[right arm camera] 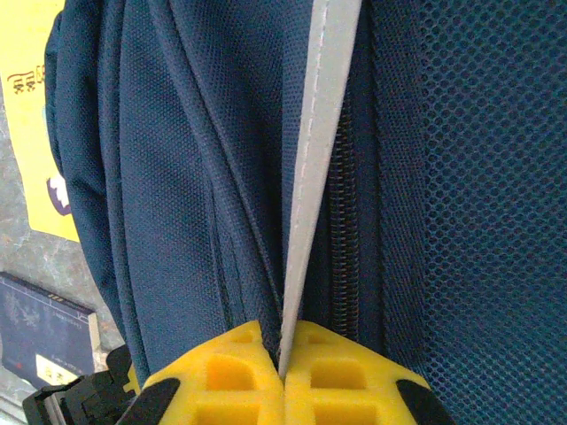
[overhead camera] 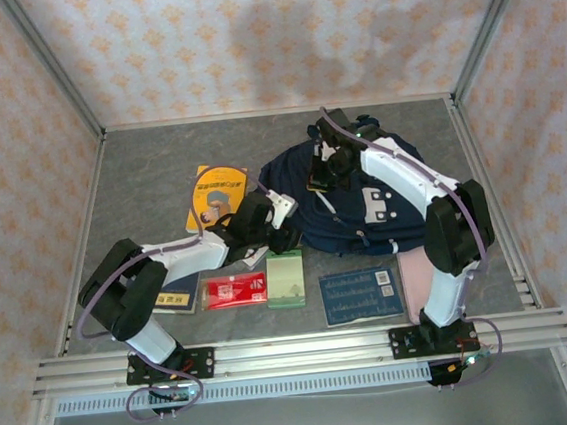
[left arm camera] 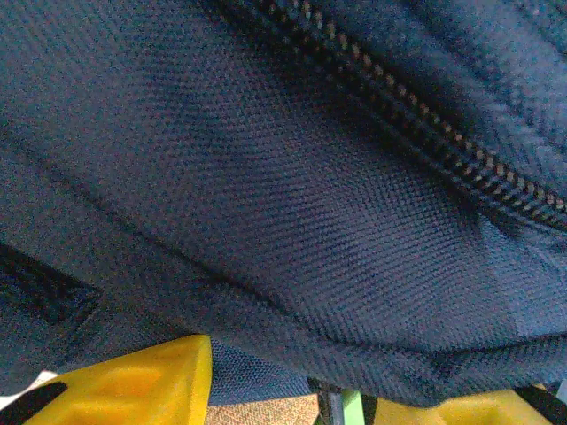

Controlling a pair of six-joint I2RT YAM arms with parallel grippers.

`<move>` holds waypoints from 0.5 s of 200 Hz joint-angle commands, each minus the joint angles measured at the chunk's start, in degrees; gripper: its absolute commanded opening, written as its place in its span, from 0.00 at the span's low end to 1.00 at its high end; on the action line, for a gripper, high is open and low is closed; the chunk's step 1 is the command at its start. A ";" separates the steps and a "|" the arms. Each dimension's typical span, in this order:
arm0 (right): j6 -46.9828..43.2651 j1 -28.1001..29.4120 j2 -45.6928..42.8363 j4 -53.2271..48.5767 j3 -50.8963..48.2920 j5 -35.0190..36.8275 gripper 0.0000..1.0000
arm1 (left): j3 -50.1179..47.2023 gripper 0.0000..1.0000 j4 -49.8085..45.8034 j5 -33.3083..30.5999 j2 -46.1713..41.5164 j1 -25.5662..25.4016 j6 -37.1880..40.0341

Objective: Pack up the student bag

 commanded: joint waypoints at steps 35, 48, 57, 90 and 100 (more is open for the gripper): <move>1.37 -0.11 -2.25 -2.80 2.72 -5.26 0.00 | -0.68 0.37 4.46 4.06 3.32 -0.13 4.79; 1.70 -0.11 -2.13 -2.53 2.75 -5.81 0.00 | -0.07 0.29 4.52 3.97 4.38 -0.12 4.70; 1.67 -0.11 -2.01 -2.46 2.81 -5.83 0.00 | 0.26 0.20 4.61 3.43 4.80 -0.12 4.42; 0.50 -0.35 -1.50 -3.52 2.90 -4.22 0.00 | 0.26 0.00 3.96 2.06 3.17 -0.12 4.34; -0.04 -0.44 -1.42 -3.89 2.77 -3.38 0.00 | -0.07 0.00 3.58 1.42 1.95 -0.12 4.49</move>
